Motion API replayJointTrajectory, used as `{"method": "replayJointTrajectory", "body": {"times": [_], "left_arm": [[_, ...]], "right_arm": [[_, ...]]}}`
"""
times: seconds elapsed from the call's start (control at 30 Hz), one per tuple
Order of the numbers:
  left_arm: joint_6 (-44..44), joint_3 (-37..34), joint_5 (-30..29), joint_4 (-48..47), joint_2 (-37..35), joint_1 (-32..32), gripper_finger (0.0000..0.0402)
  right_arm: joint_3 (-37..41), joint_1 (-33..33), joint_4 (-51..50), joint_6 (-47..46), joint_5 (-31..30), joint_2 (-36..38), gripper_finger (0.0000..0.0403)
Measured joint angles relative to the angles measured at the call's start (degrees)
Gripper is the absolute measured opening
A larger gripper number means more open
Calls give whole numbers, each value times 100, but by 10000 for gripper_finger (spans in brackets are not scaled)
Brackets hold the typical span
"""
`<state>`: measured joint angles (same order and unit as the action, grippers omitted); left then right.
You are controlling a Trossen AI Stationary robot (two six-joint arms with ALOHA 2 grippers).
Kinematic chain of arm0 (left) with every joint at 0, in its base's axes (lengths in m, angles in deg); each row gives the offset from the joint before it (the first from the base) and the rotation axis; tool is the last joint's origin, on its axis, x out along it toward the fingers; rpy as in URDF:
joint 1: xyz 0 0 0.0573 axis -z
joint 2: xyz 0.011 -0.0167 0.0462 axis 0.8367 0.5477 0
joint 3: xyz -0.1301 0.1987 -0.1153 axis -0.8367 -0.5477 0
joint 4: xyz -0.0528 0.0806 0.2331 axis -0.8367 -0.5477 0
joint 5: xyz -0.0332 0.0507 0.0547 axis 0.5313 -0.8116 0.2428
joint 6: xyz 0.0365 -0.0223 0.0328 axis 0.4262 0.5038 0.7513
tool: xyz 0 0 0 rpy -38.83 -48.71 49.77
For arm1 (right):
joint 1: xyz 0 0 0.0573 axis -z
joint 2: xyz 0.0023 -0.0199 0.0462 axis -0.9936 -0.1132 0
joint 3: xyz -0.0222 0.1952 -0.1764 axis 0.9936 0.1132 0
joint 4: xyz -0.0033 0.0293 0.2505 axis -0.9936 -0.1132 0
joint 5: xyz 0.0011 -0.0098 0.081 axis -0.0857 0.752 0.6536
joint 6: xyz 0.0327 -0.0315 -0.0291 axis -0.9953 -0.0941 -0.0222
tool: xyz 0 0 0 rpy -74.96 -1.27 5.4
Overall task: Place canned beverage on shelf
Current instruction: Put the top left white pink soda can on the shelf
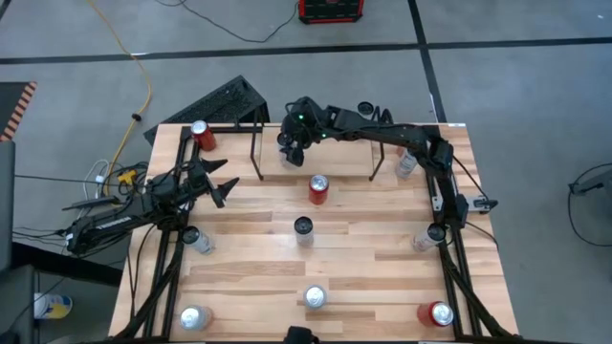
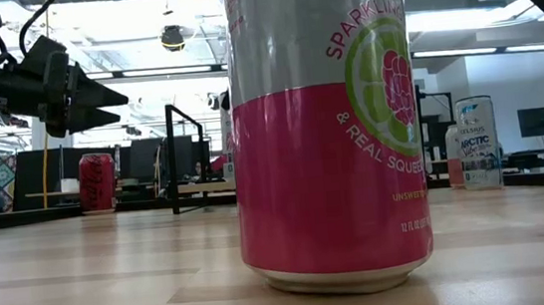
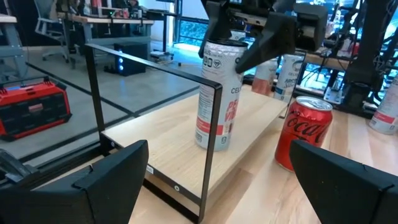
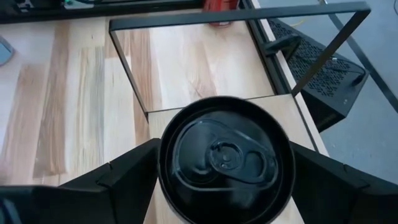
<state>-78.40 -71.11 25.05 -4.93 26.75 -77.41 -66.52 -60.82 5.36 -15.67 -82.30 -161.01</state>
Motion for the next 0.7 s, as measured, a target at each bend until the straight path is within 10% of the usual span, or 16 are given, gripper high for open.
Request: {"method": "replayJointTrajectory", "body": {"times": [0.7], "left_arm": [[3,-4,19,-2,0,0,374]], "right_arm": [[17,10,-267,370,91,201,286]]}}
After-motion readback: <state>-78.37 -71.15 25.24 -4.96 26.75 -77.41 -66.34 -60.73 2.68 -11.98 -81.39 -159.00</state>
